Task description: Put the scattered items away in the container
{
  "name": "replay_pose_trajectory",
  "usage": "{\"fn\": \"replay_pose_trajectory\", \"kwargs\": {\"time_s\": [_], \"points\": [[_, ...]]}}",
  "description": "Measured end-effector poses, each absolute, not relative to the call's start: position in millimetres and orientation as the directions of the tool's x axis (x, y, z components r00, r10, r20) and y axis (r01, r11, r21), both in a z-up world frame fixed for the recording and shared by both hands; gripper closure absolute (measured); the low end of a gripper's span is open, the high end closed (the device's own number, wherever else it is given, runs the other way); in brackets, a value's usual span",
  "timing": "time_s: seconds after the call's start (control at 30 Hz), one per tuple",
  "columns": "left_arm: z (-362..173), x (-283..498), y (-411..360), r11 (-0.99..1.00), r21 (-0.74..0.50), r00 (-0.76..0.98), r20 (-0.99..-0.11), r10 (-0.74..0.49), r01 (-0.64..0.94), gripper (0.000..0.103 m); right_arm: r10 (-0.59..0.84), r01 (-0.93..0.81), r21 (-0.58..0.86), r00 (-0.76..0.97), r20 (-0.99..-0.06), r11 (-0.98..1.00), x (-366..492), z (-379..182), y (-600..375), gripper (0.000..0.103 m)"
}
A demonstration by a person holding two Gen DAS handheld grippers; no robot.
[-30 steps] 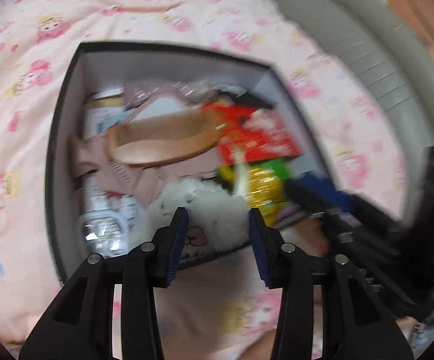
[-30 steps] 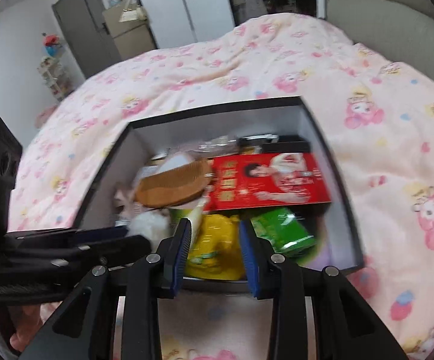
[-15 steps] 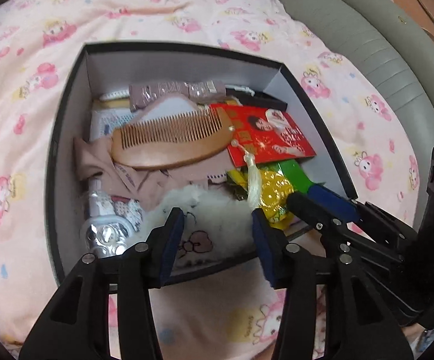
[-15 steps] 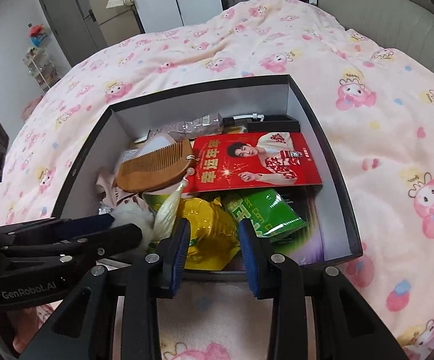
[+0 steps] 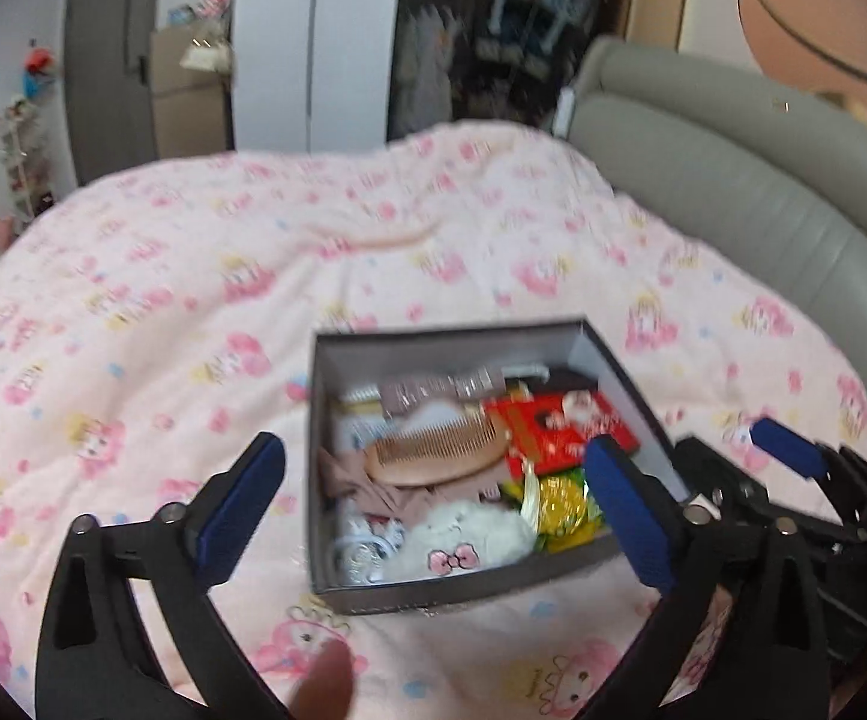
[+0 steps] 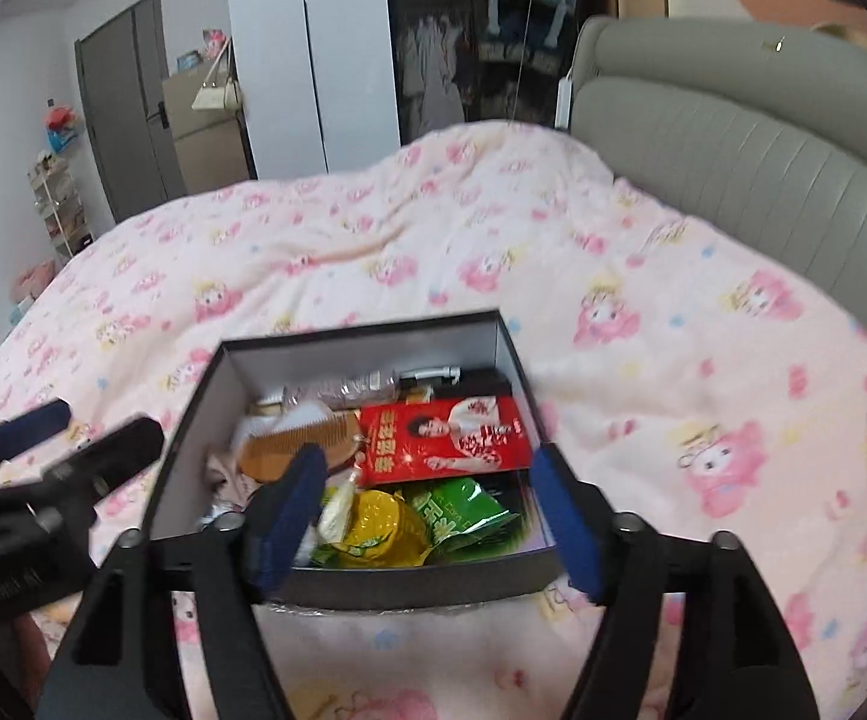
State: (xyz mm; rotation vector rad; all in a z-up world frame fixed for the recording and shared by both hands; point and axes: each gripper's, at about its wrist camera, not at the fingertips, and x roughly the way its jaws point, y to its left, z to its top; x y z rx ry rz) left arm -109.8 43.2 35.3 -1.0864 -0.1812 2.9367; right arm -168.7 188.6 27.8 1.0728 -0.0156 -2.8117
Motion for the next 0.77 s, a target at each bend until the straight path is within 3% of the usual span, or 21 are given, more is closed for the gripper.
{"fn": "replay_pose_trajectory", "kwargs": {"time_s": [0.3, 0.4, 0.77], "points": [[62.0, -26.4, 24.2, -0.991, -0.102, -0.797, -0.605, -0.012, 0.092, 0.001, -0.124, 0.121, 0.053, -0.719, -0.684, -0.991, -91.2, 33.1, 176.4, 0.022], [56.8, -3.6, 21.6, -0.986, -0.053, -0.793, -0.601, -0.096, 0.160, 0.001, -0.091, 0.077, 0.050, -0.744, -0.662, -0.996, -62.9, 21.8, 174.7, 0.022], [36.8, 38.2, 18.7, -0.988, -0.104, -0.785, -0.619, -0.028, 0.118, 0.001, -0.094, 0.077, 0.055, -0.757, -0.647, -0.996, -32.7, 7.9, 178.0, 0.022]]}}
